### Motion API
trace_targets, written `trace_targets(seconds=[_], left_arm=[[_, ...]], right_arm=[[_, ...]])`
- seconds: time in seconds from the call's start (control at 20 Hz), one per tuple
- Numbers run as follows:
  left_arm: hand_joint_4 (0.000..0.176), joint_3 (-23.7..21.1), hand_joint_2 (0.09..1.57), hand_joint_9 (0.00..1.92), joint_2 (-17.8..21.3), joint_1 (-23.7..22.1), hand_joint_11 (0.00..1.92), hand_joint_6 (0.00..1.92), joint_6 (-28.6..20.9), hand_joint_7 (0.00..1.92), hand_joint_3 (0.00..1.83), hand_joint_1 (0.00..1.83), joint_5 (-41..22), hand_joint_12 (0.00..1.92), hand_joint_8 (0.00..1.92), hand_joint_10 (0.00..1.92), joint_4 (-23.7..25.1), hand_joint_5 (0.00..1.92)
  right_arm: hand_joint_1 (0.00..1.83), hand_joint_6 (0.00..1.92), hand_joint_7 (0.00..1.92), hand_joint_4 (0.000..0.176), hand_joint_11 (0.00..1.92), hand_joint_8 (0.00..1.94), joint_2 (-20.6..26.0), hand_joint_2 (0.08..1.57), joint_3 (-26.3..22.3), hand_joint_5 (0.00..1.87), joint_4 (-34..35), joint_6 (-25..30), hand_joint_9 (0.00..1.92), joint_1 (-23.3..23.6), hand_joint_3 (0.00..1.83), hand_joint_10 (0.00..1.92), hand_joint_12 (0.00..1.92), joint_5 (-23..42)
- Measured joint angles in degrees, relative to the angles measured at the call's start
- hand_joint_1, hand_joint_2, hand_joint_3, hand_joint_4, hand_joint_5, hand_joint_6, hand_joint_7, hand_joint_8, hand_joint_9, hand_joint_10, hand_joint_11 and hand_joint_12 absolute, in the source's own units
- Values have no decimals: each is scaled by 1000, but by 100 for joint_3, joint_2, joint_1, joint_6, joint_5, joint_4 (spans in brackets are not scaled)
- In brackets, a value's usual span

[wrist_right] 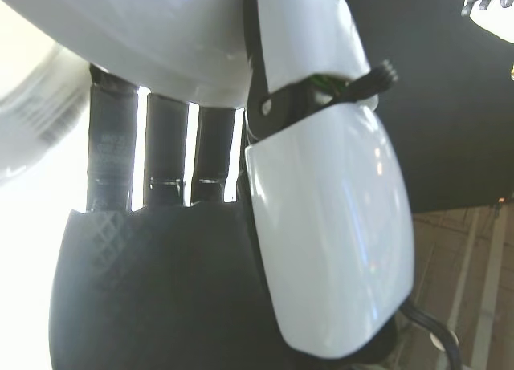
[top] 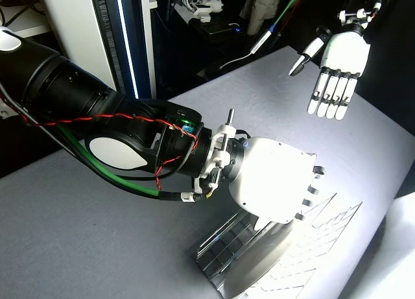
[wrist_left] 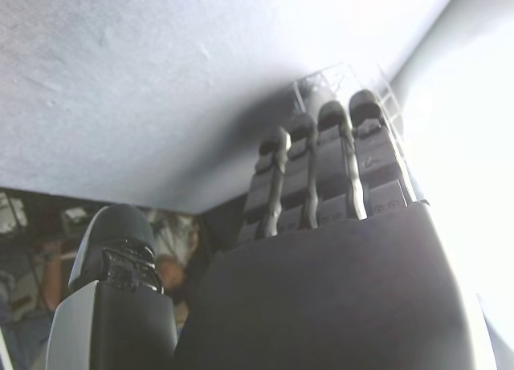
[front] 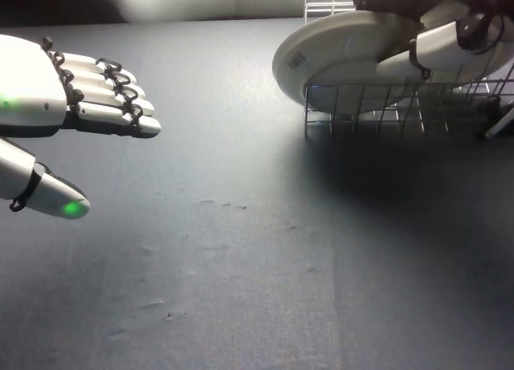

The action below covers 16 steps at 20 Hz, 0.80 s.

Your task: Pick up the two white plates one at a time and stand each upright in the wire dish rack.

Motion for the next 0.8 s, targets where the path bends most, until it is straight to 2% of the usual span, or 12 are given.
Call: trace_targets(seconds=[0.05,0.1,0.15,0.2,0.25,0.35,0.65,0.8], left_arm=[[0,0,1178,64,0,0,0,1,0,101,3,0,2,122,1,1,-22,98],[0,0,1184,49,0,0,0,1,0,86,3,0,2,79,2,2,-20,90],[0,-7,1184,51,0,2,2,2,0,88,3,0,0,74,4,4,-15,92],[0,-7,1184,57,0,4,0,0,0,91,1,0,2,116,0,1,-15,96],[0,-7,1181,58,0,4,0,2,0,89,0,0,0,126,0,0,-17,101],[0,-7,1190,65,0,4,0,2,0,95,1,0,-4,137,1,1,-20,103],[0,-103,1190,57,0,122,0,2,26,90,1,0,70,114,3,4,-35,86],[0,-234,1185,61,-4,142,0,2,46,93,0,0,92,125,1,2,-26,92]], right_arm=[[1372,1203,907,0,708,1003,0,1143,0,817,-85,-7,898,31,1,1234,1056,-37],[1200,1139,830,0,638,531,0,1157,0,864,-149,-26,801,39,0,670,1009,-59],[1320,538,852,0,617,280,0,1072,0,768,-155,-24,818,39,0,413,978,-55],[1335,231,881,0,576,118,0,1050,0,788,-157,-22,843,42,0,242,958,-46],[1326,98,879,0,531,43,2,1041,0,786,-179,-20,844,79,0,139,982,-24],[1327,31,848,0,478,4,2,1040,0,785,-243,-17,819,105,0,58,1004,114],[1315,1,807,0,429,0,2,1039,-7,753,-415,-17,804,236,3,23,1030,157],[1226,0,736,0,322,0,7,1073,-50,691,-1008,-9,731,400,3,0,1103,400]])
